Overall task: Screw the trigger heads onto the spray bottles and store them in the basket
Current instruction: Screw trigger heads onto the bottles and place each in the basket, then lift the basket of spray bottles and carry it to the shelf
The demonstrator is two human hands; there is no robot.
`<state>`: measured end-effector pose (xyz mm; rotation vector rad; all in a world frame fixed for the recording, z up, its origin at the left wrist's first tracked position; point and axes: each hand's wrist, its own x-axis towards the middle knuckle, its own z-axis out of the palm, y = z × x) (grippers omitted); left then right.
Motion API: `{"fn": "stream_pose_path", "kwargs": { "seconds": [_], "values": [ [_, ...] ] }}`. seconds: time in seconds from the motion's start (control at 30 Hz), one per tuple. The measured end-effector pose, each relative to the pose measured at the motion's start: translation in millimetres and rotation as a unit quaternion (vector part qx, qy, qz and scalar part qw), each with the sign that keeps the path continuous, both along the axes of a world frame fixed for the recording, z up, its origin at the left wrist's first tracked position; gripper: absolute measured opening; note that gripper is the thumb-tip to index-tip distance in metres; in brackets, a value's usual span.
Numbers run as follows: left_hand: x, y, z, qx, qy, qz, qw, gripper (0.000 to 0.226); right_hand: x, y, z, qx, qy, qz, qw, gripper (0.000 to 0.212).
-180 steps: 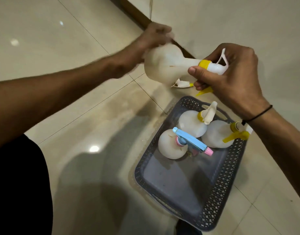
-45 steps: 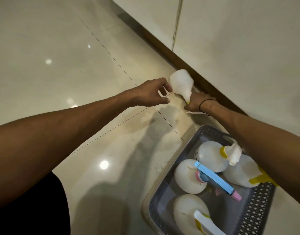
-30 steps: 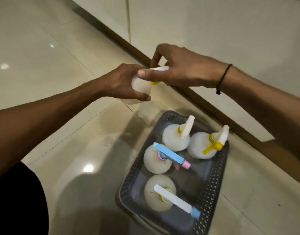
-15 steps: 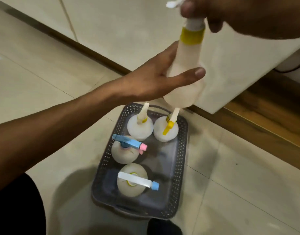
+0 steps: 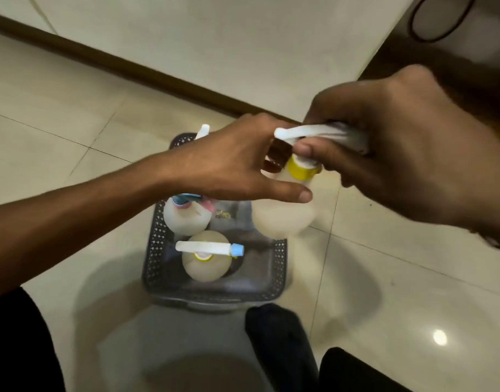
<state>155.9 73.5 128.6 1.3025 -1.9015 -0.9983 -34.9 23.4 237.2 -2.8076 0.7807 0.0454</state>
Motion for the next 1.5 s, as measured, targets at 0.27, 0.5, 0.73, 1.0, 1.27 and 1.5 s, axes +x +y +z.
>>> {"fn": "stream_pose_path", "kwargs": {
  "seconds": [0.27,0.5,0.73,1.0,1.27,1.5],
  "values": [
    [25.7,1.2,-15.7,0.022,-0.069,-0.005,0.997,0.037,12.5,9.6,-82.8,0.043,-0.057,0.036,0.997,0.022],
    [36.6,9.0,-24.1,0.038,-0.229,0.009,0.973,0.021,30.9,9.6,-134.6,0.08,-0.048,0.015,0.996,0.02],
    [52.2,14.6,-19.2,0.039,-0.247,0.039,0.967,0.051,38.4,11.2,-155.5,0.067,-0.087,-0.019,0.994,0.007],
    [114.8,4.1,-2.8,0.045,-0.023,0.232,0.971,0.026,23.4,4.0,-154.7,0.021,-0.11,-0.061,0.992,0.052],
    [160.0,17.3,-71.3,0.274,0.008,0.379,0.884,0.033,-4.7,0.0,-166.3,0.141,-0.288,-0.269,0.908,0.041],
    [151.0,58.5,-127.9,0.519,-0.12,0.134,0.836,0.028,-24.9,-6.9,-216.4,0.471,-0.012,-0.38,0.796,0.062]
  ]
}}
